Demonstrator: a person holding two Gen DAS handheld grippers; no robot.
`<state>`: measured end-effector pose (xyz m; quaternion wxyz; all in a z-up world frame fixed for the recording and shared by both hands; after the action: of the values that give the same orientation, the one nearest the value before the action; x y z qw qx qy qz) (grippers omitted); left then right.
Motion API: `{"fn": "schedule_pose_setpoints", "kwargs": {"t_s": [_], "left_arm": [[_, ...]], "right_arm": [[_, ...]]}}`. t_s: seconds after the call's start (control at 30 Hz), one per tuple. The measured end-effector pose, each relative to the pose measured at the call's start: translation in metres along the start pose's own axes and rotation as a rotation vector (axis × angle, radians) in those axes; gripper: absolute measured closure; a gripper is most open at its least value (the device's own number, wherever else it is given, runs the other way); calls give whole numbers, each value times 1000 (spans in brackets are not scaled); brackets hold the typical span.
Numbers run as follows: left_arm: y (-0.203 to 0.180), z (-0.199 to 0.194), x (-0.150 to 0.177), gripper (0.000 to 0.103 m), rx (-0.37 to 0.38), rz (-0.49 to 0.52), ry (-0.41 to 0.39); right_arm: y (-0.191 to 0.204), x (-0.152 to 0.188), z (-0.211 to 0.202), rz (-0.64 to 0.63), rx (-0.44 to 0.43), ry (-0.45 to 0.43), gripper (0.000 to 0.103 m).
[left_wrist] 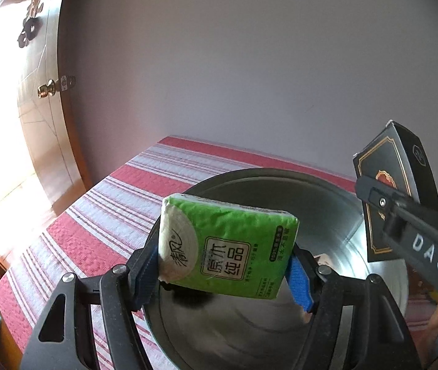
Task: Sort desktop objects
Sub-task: 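Carry the tissue pack and black box over the tin and release both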
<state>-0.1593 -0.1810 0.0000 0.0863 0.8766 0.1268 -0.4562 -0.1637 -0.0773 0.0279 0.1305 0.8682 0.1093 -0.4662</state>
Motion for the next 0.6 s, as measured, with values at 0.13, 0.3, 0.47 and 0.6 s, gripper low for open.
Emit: {"fn": "schedule_pose_setpoints", "kwargs": {"t_s": [0.13,0.3,0.47,0.6], "left_arm": [[-3,5,0,31,-28,18,17],[-1,11,-1,31,-51,24,35],[-3,12,-1,31,-58,30,45],[-2,12,-2,16,-62,26,44]], "right_arm": [[-5,-2,17,3,22,36,53],[-10,-3,32,4,23,92,53],[-5,-9,43,-7,12,124,44],[-6,-12,36,17,15,74,10]]}}
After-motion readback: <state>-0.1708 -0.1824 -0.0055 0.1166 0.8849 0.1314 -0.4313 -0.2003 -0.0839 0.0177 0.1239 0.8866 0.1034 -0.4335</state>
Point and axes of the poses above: each gripper's, at about its wrist camera, not at the fingertips, and z roughly the way its jaws point, y to its left, x to its underside, the point moved 3 cm from there along z, roughly the way its jaws point, and after that the axes turned 9 degrees about -x, right-handed, at the moved point
